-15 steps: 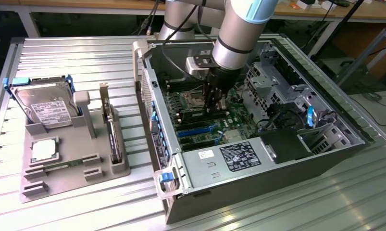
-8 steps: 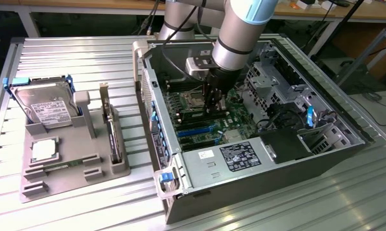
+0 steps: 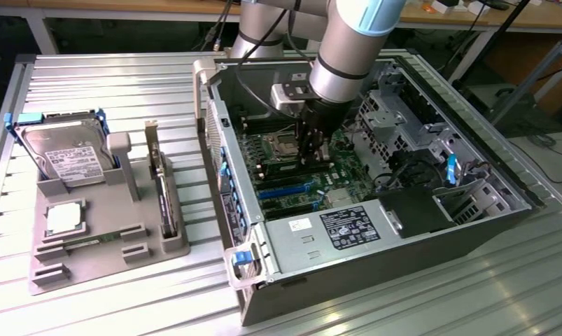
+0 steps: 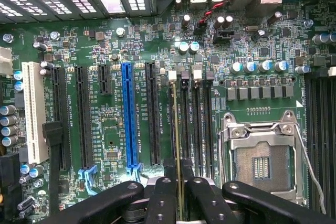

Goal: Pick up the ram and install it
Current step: 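Insert the ram into the slot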

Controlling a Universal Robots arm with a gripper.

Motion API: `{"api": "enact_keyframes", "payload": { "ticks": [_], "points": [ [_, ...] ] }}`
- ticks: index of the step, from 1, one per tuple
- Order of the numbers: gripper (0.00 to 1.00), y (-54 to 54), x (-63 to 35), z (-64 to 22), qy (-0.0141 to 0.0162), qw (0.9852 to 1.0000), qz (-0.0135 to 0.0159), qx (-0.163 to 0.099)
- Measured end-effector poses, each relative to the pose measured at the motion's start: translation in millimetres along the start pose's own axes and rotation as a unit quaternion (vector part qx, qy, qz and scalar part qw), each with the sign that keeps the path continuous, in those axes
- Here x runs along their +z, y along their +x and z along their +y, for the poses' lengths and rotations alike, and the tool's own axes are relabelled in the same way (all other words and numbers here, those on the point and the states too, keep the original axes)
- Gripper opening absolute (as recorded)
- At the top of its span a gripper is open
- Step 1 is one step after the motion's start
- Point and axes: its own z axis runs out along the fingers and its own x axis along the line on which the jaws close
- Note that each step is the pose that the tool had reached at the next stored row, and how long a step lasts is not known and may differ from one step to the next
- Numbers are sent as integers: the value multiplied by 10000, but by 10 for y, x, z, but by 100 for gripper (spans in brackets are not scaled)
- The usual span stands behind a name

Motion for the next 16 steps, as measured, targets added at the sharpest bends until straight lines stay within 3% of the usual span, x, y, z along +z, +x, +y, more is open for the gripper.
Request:
{"api": "enact_keyframes", "payload": {
  "ticks": [16],
  "points": [
    [15, -19, 8, 7, 0, 10000, 5, 0]
  ]
}}
